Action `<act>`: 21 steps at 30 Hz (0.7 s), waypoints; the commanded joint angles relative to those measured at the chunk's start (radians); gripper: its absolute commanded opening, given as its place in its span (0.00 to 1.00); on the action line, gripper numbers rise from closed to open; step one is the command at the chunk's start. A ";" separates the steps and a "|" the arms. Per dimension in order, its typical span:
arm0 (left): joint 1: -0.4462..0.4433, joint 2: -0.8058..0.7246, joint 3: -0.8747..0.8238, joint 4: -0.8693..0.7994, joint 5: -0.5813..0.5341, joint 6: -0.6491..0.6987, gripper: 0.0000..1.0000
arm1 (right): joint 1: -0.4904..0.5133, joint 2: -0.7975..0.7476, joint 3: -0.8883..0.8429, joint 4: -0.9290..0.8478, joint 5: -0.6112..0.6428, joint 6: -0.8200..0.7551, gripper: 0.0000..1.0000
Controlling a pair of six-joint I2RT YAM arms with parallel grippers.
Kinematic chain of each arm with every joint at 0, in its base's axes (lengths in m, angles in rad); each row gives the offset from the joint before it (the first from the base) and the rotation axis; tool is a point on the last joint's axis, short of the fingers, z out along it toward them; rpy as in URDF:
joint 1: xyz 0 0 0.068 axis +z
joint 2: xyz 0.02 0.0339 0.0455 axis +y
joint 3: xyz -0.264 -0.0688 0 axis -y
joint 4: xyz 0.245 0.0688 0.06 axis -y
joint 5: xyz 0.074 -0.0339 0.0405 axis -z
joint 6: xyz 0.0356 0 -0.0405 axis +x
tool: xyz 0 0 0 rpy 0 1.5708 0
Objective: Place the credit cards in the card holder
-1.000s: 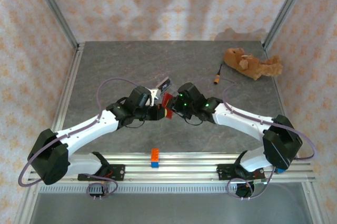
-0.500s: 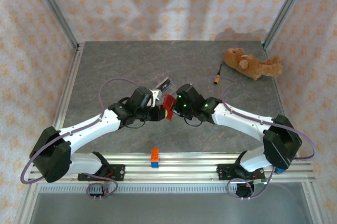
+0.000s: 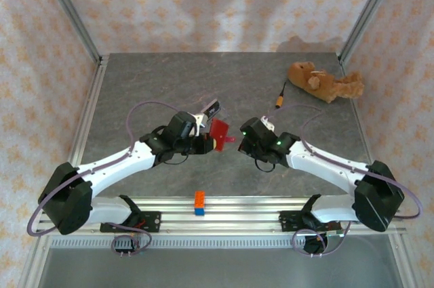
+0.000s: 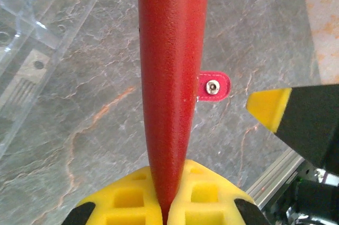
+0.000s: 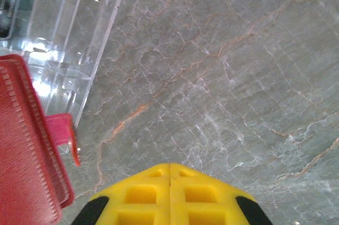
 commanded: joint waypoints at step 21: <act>-0.180 0.205 -0.075 0.406 -0.034 -0.267 0.00 | -0.184 0.011 -0.126 0.078 -0.337 -0.334 0.56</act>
